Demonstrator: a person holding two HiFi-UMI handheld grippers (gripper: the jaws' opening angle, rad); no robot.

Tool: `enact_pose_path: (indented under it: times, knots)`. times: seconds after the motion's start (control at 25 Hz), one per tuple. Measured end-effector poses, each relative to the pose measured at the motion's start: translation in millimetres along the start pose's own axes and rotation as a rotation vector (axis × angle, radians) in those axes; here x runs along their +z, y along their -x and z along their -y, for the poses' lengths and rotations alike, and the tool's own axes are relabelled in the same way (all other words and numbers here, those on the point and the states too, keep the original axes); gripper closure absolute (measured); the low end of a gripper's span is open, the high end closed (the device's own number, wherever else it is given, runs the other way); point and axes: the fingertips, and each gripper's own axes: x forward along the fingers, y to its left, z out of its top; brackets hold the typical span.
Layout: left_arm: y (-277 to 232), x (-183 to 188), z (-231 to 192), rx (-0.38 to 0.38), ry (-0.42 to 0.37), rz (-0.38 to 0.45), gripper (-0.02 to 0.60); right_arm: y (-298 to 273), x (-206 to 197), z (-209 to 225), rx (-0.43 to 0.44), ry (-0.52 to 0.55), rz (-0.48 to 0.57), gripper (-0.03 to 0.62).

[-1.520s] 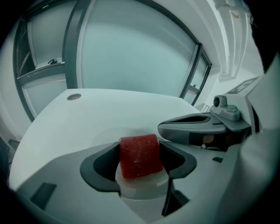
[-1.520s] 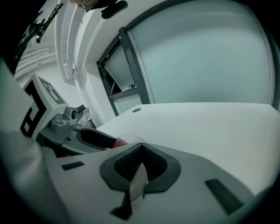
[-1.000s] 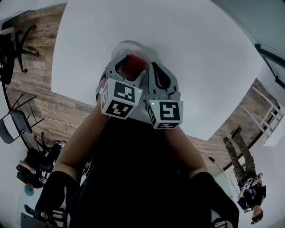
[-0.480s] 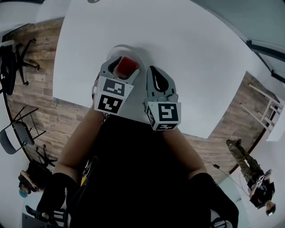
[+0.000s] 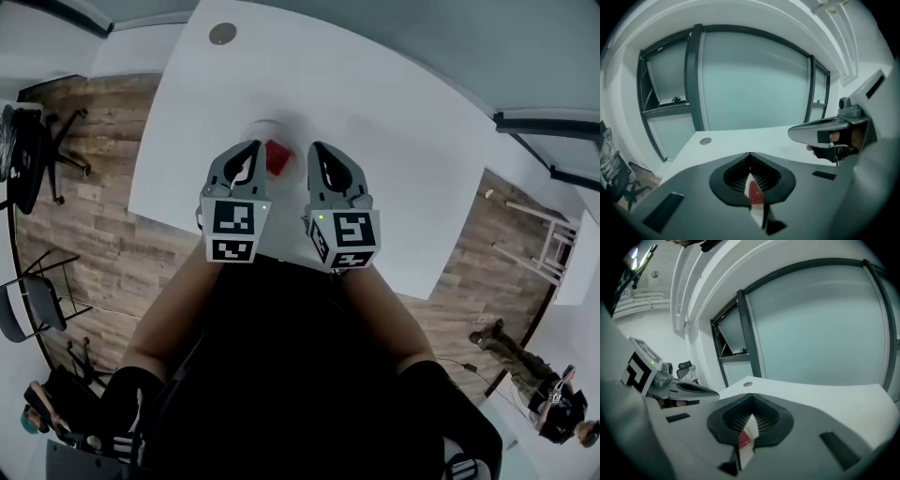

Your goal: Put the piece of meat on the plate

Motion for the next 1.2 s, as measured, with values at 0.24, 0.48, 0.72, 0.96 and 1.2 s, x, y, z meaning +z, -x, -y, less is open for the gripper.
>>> enact_pose_path:
  times: [0.24,0.48,0.72,0.96,1.2]
  knots:
    - [36,45,-2,-0.004,0.004,0.157,0.577,13,46,-14,-0.007,0.050,0.075,0.591]
    - [60,71,-6,-0.014,0.019,0.270,0.577,22,66,-28,-0.038,0.085,0.124,0.592]
    - [76,93,-5,-0.022,0.016,0.364,0.577,32,79,-41,-0.049,0.116,0.173,0.592]
    - [94,95,-3,-0.013,0.018,0.404,0.577,45,84,-51,-0.046,0.140,0.197,0.592]
    - [106,104,11,0.025,0.010,0.443,0.577,64,93,-49,-0.012,0.164,0.232,0.592]
